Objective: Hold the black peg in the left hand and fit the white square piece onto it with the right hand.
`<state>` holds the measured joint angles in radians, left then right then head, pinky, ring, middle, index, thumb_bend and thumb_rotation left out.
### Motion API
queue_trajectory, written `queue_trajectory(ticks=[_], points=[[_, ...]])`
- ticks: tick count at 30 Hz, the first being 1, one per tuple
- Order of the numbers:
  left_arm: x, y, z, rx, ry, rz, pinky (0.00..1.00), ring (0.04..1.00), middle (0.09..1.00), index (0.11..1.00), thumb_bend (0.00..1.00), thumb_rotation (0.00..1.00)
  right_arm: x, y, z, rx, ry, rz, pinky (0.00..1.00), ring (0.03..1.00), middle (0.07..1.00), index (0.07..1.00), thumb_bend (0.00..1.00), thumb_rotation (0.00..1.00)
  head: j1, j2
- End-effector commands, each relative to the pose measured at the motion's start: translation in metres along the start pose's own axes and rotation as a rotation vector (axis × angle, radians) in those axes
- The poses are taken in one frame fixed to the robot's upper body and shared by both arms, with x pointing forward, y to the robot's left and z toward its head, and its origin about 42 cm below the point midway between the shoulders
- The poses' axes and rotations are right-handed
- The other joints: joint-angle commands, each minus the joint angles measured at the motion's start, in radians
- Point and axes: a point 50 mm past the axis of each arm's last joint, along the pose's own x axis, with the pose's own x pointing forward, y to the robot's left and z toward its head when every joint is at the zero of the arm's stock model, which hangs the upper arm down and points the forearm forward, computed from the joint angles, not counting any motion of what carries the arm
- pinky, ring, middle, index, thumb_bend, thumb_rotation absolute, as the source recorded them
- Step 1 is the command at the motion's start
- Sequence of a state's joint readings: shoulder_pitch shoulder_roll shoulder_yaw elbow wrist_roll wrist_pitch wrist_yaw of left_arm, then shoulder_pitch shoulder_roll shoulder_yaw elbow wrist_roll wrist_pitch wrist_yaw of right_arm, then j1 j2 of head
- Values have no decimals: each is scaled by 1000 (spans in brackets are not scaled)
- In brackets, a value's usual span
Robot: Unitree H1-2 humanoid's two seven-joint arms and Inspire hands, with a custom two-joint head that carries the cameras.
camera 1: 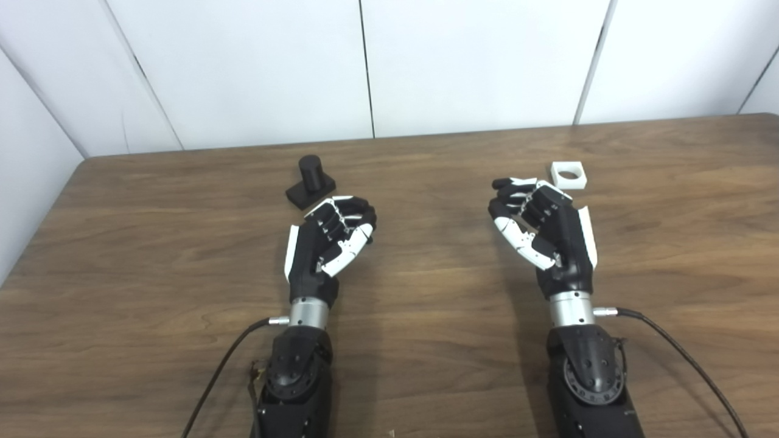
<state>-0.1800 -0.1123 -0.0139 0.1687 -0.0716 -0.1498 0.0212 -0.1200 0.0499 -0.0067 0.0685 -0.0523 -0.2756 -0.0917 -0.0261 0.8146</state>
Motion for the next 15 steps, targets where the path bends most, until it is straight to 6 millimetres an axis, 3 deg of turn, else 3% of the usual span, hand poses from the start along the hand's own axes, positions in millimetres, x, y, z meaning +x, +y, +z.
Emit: queue_trajectory(ticks=[1,15], points=[[13,-4,16,6,-75,-25,380,489,556,493,493,64,-42,-12,-36,-24,165,-21,479,551,642,499,490,165,0,2],[16,-5,18,23,-82,-35,374,484,553,493,492,63,-41,-11,-35,-14,171,-23,476,549,641,499,490,166,11,-5]])
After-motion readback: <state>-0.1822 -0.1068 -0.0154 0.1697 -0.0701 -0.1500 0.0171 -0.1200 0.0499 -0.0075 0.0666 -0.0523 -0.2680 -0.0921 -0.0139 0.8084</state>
